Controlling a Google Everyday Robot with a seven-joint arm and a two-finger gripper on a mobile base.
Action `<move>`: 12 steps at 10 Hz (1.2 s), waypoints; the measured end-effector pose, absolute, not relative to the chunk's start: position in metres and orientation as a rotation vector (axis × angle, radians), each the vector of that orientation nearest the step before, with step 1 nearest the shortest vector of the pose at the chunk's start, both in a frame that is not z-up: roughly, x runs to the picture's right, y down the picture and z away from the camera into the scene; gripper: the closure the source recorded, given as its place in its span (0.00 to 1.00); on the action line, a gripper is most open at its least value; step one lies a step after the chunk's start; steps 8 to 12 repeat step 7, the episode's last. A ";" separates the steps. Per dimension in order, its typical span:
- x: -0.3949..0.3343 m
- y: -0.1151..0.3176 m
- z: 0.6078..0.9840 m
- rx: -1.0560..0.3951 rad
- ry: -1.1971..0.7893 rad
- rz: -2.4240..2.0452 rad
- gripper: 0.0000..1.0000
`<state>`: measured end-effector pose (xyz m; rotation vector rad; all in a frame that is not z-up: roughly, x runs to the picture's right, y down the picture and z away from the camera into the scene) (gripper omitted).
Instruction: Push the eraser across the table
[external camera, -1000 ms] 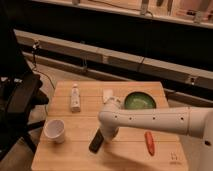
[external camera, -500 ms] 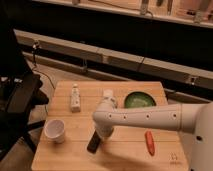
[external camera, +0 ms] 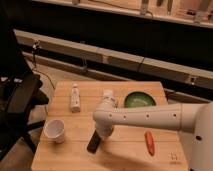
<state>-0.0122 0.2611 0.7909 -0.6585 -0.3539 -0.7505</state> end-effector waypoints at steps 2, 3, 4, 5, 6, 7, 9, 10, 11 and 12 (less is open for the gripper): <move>-0.016 0.260 0.791 -0.657 -0.357 -0.760 1.00; -0.013 0.260 0.792 -0.655 -0.359 -0.768 1.00; -0.011 0.259 0.792 -0.654 -0.358 -0.772 1.00; -0.015 0.259 0.793 -0.652 -0.361 -0.779 1.00; -0.022 0.259 0.793 -0.649 -0.365 -0.786 1.00; -0.022 0.258 0.794 -0.648 -0.363 -0.788 1.00; -0.022 0.258 0.794 -0.648 -0.363 -0.788 1.00; -0.022 0.258 0.794 -0.648 -0.363 -0.788 1.00; -0.022 0.258 0.794 -0.648 -0.363 -0.788 1.00; -0.022 0.258 0.794 -0.648 -0.363 -0.788 1.00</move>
